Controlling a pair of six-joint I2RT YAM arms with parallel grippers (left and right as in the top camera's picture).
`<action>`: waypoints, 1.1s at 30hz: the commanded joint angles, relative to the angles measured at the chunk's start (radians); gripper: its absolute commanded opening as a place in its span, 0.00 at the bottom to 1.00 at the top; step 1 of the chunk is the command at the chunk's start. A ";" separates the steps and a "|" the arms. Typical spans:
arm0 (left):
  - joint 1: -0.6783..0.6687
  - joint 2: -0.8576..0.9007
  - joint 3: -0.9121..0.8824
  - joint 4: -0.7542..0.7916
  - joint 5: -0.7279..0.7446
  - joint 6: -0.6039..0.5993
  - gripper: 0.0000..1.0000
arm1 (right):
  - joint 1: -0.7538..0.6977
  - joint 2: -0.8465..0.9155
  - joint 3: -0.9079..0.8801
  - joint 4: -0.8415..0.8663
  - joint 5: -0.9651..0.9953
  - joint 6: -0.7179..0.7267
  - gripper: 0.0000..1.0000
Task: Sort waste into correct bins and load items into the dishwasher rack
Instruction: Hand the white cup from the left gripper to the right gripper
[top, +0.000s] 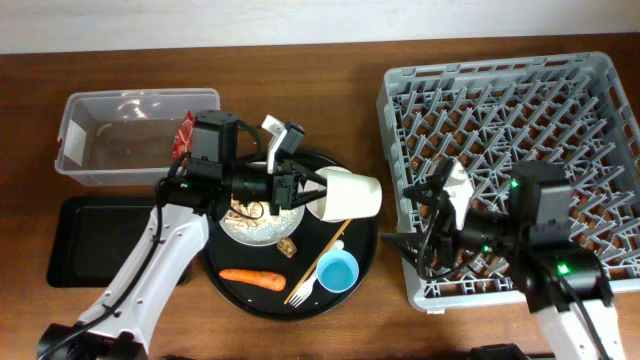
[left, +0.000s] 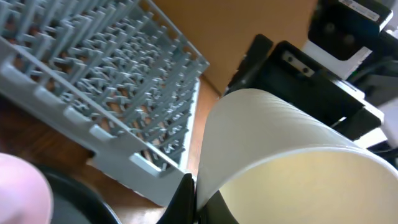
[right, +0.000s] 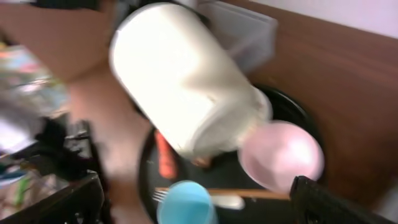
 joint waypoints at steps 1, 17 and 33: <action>0.001 0.010 0.014 0.002 0.074 -0.018 0.00 | 0.005 0.073 0.015 0.050 -0.275 -0.065 0.99; -0.071 0.011 0.014 0.003 0.075 -0.043 0.00 | 0.005 0.187 0.015 0.175 -0.376 -0.060 0.99; -0.091 0.012 0.014 0.120 0.014 -0.164 0.00 | 0.005 0.187 0.015 0.140 -0.420 -0.060 0.97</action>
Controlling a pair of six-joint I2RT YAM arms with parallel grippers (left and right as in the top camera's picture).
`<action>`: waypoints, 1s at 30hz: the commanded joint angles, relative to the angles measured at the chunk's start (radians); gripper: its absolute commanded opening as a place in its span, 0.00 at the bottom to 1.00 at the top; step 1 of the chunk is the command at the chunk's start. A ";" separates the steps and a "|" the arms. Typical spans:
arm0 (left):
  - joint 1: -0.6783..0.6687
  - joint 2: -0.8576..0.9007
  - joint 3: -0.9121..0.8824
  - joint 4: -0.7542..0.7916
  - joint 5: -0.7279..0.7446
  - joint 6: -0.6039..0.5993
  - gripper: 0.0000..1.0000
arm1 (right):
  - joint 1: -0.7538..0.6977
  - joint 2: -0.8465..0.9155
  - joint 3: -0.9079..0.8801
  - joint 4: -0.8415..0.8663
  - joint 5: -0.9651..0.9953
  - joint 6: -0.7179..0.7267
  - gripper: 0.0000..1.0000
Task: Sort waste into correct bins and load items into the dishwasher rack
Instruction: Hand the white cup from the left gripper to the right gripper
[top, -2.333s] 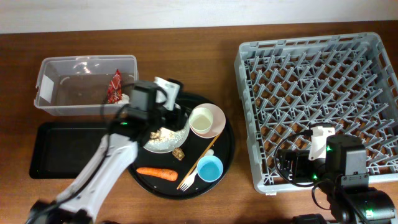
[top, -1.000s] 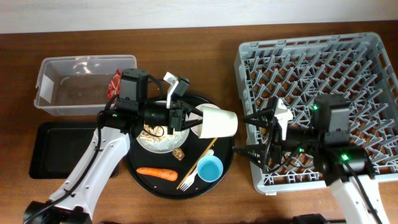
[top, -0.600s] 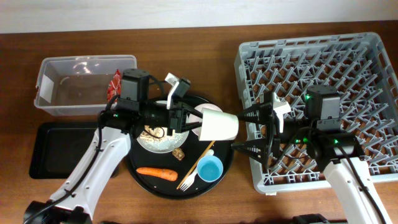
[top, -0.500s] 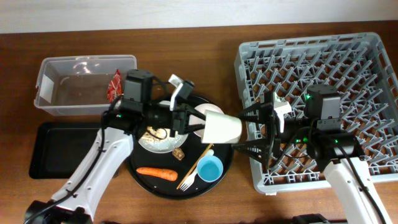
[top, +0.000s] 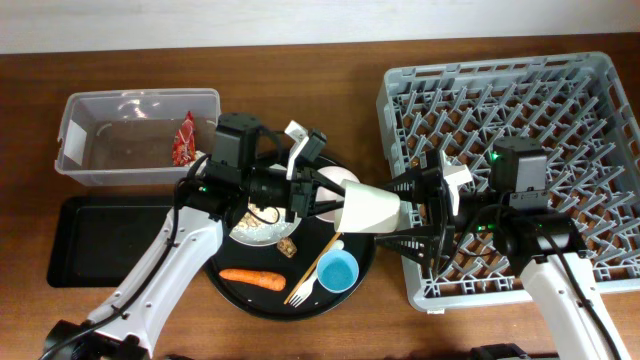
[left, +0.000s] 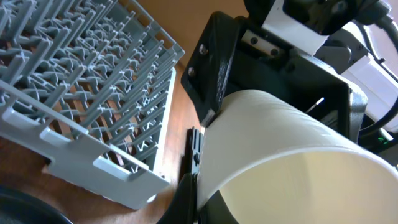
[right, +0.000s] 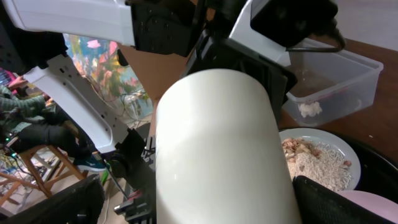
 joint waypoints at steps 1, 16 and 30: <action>0.001 0.010 0.014 0.059 -0.006 -0.104 0.00 | 0.005 0.002 0.015 -0.006 -0.035 -0.006 0.97; -0.006 0.017 0.014 0.062 -0.008 -0.115 0.01 | 0.005 0.002 0.015 0.000 -0.032 -0.006 0.68; 0.010 0.016 0.014 -0.044 -0.201 -0.106 0.19 | 0.005 0.001 0.015 -0.001 0.159 0.147 0.59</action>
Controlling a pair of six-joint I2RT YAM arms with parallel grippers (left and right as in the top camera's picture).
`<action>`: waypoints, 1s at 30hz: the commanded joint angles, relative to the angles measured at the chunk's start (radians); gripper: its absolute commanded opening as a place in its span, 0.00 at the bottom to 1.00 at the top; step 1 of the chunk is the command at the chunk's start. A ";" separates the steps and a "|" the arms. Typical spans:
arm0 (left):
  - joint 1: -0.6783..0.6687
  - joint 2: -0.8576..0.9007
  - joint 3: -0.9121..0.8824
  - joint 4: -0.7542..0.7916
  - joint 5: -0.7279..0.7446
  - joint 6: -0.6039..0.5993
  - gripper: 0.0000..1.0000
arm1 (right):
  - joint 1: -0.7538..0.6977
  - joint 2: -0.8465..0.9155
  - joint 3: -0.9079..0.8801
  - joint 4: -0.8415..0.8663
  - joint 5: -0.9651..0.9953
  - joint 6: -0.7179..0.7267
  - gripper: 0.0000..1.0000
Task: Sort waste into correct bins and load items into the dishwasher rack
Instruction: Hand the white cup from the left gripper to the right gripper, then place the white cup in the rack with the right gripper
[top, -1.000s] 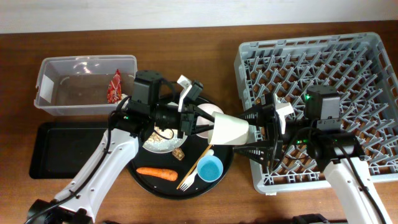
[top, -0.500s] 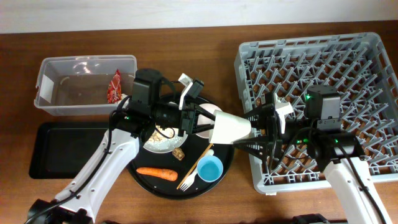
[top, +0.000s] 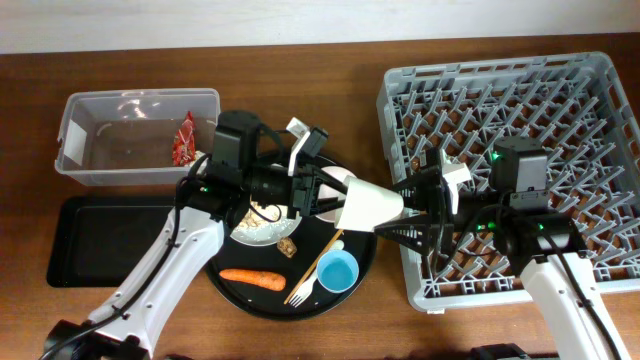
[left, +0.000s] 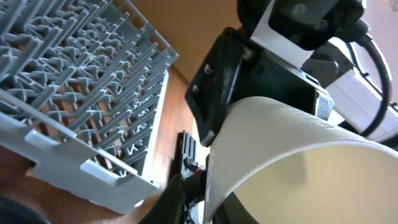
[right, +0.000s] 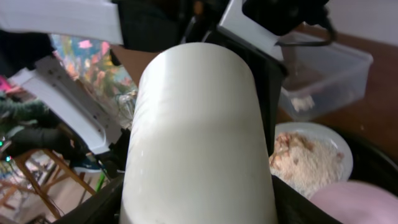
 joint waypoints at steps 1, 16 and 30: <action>0.026 0.016 0.012 -0.144 -0.296 0.017 0.20 | 0.006 0.001 0.015 -0.003 0.152 0.136 0.59; 0.320 -0.128 0.012 -0.638 -1.190 0.082 0.25 | 0.004 -0.045 0.296 -0.512 1.166 0.449 0.52; 0.401 -0.306 0.012 -0.719 -1.263 0.082 0.25 | -0.597 0.124 0.545 -0.761 1.425 0.529 0.58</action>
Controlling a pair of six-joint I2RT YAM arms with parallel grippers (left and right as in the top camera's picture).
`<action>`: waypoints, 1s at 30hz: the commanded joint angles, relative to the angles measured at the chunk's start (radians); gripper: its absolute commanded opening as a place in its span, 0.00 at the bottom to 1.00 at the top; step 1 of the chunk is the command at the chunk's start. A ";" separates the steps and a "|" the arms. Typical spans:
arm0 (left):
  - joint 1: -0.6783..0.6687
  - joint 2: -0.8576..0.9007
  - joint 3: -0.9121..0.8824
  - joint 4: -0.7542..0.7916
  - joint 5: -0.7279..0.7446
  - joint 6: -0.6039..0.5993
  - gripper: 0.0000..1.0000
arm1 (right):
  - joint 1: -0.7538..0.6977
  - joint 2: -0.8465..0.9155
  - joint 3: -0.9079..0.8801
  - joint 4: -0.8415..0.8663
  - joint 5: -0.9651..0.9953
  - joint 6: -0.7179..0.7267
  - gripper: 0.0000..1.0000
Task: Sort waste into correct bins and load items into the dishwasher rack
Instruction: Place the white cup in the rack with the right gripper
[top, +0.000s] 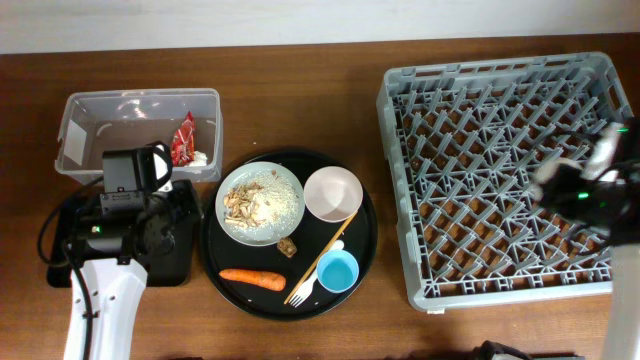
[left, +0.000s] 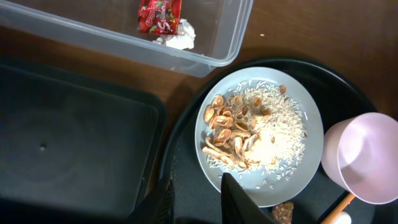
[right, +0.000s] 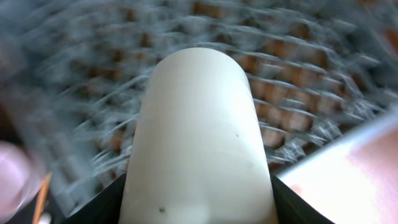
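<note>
A white cup (right: 199, 124) fills the right wrist view, with my right gripper (right: 199, 202) shut on it above the grey dishwasher rack (top: 500, 170); that arm (top: 590, 190) is a blur at the rack's right edge. My left gripper (left: 199, 186) is open with nothing in it, over the left rim of the round black tray (top: 225, 270). This tray bears a plate of rice and nuts (top: 262, 203), a pink bowl (top: 333, 193), a blue cup (top: 338, 270), a carrot (top: 253, 278), a fork and a chopstick (top: 318, 262).
A clear bin (top: 135, 135) at the back left holds a red wrapper (top: 186, 137) and a white scrap. In front of it lies a black rectangular tray (top: 60, 250), with the left arm above its right part.
The left gripper has let go of the white cup and moved back left, near the rectangular tray. The right gripper, with the cup in it, has moved from the round tray to the rack's right side.
The left gripper held the white cup on its side over the round tray, with the right gripper near the rack's left edge. Then the cup lay between the right gripper's fingers, both arms meeting. Now only the right gripper has it, over the rack.
</note>
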 joint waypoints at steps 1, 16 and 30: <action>0.004 -0.008 0.001 -0.016 -0.017 0.016 0.25 | -0.216 0.074 0.021 0.010 0.050 0.047 0.58; 0.004 -0.008 0.000 -0.055 -0.010 0.016 0.25 | -0.404 0.372 0.021 0.162 0.047 0.140 0.57; 0.004 -0.009 0.000 -0.045 0.024 0.017 0.42 | -0.403 0.418 0.021 0.150 -0.117 0.136 0.82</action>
